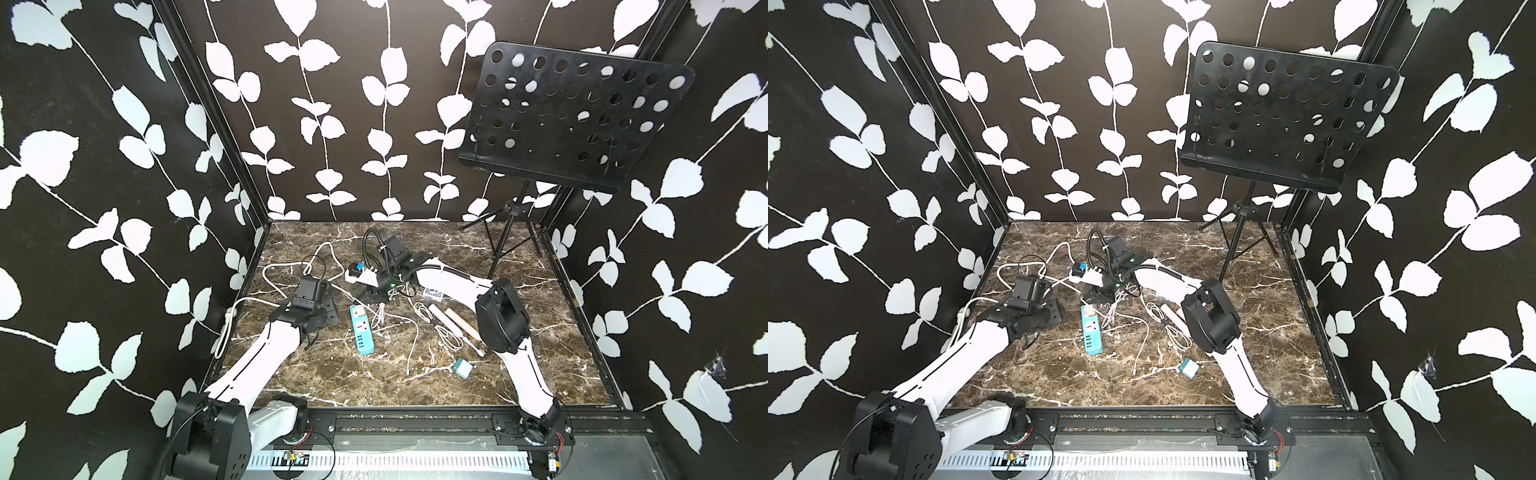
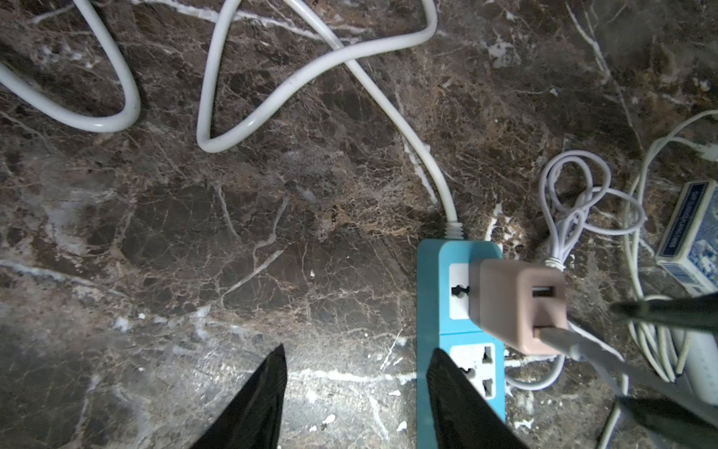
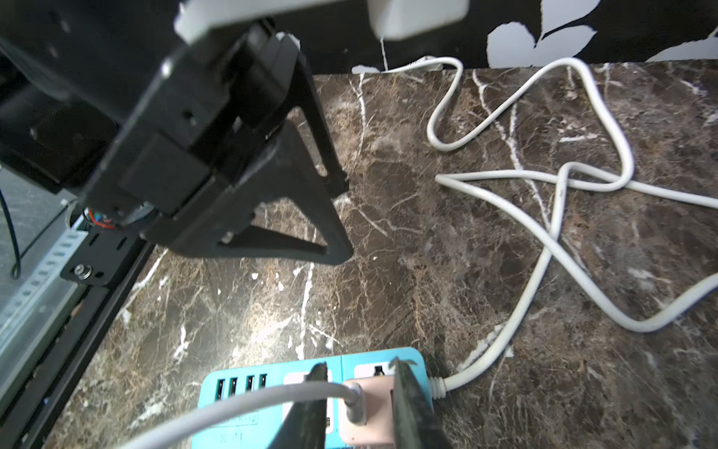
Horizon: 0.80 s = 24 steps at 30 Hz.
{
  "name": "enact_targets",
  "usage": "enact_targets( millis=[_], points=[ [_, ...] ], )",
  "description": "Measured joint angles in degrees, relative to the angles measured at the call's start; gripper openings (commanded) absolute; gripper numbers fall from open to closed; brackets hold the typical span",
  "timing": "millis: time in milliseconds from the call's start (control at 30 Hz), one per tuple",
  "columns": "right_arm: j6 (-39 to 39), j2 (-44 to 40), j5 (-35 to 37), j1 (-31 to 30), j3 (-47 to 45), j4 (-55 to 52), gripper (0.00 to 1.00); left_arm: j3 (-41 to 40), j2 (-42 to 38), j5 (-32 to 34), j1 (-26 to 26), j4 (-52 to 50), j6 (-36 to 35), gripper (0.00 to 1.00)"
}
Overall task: Charge the electric toothbrush
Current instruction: Insert the charging cable into the plug.
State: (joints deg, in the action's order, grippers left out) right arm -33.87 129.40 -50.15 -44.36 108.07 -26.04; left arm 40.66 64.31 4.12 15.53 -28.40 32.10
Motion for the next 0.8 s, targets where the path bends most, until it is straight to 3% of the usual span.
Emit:
enact_targets(
  millis=[400,800],
  points=[
    [0.13,0.74,-0.22,0.55,-0.17,0.02,0.00,0.02,0.13,-0.02,0.00,-0.02,-0.39,0.60],
    [2.40,-3.98,-2.78,1.22,-13.00,13.92,0.00,1.14,1.16,-0.59,0.00,-0.94,-1.77,0.57]
  ],
)
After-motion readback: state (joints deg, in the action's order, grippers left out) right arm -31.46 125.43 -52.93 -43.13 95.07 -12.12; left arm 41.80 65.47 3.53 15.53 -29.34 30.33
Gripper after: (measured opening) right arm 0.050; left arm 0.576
